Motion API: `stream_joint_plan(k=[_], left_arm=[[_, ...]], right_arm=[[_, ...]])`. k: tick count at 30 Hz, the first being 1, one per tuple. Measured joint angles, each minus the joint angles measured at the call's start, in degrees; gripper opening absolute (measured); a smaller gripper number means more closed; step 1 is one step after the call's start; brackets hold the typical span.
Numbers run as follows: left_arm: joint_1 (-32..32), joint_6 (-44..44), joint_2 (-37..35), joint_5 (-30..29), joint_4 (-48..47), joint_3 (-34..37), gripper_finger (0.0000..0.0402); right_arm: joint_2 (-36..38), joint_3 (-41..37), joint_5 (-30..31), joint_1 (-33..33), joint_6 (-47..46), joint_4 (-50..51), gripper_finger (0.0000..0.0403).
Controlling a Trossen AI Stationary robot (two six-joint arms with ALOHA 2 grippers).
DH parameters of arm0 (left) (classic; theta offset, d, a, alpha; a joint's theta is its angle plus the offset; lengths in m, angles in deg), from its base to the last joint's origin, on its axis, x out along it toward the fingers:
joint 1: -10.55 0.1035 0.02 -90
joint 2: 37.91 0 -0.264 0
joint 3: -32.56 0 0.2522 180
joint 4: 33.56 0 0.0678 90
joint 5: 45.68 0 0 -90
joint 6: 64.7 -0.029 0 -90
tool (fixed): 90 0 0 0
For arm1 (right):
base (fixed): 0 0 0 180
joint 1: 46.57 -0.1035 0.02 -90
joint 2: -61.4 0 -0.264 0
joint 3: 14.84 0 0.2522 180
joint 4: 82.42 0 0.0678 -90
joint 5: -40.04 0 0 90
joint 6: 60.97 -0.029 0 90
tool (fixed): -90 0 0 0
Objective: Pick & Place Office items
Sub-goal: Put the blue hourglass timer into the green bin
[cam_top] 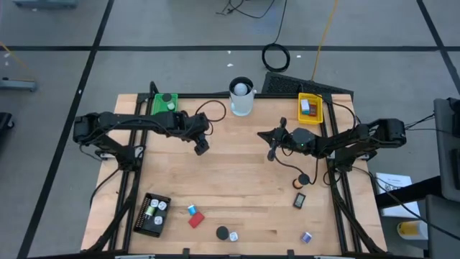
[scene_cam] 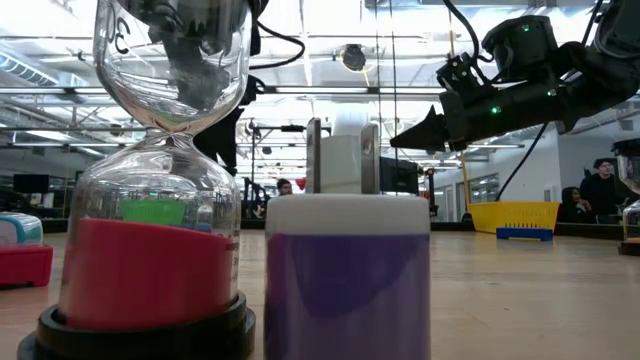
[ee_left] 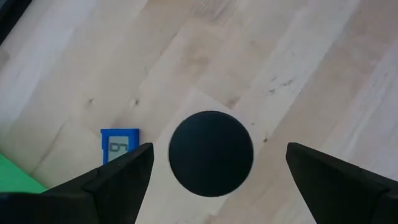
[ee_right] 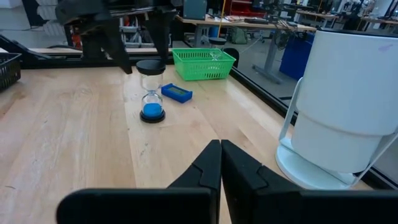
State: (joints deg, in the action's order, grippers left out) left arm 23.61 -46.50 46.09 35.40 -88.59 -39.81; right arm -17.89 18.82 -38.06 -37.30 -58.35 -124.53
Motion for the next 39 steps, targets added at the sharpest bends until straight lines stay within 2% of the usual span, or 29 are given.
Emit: stream_joint_plan(k=[10, 18, 22, 31, 36, 39], left_arm=[[0.2, -1.2, 0.0, -1.4, 2.7, 3.3, 0.0374], [0.2, -2.1, 0.0, -1.7, 8.8, 7.4, 0.0371], [0.2, -2.0, 0.0, -2.1, 8.9, 7.8, 0.0337], [0.2, -2.7, 0.0, -2.2, 10.4, 7.8, 0.0212], [0.2, -2.9, 0.0, -2.3, 10.4, 7.8, 0.021], [0.2, -3.0, -1.1, -4.2, 9.8, 7.8, 0.021]], right_arm=[[0.0, 0.0, 0.0, 0.0, 0.0, 0.0, 0.0004], [0.0, 0.0, 0.0, 0.0, 0.0, 0.0, 0.0004], [0.0, 0.0, 0.0, 0.0, 0.0, 0.0, 0.0004], [0.0, 0.0, 0.0, 0.0, 0.0, 0.0, 0.0004], [0.0, 0.0, 0.0, 0.0, 0.0, 0.5, 0.0004], [0.0, 0.0, 0.0, 0.0, 0.0, 0.6, 0.0004]])
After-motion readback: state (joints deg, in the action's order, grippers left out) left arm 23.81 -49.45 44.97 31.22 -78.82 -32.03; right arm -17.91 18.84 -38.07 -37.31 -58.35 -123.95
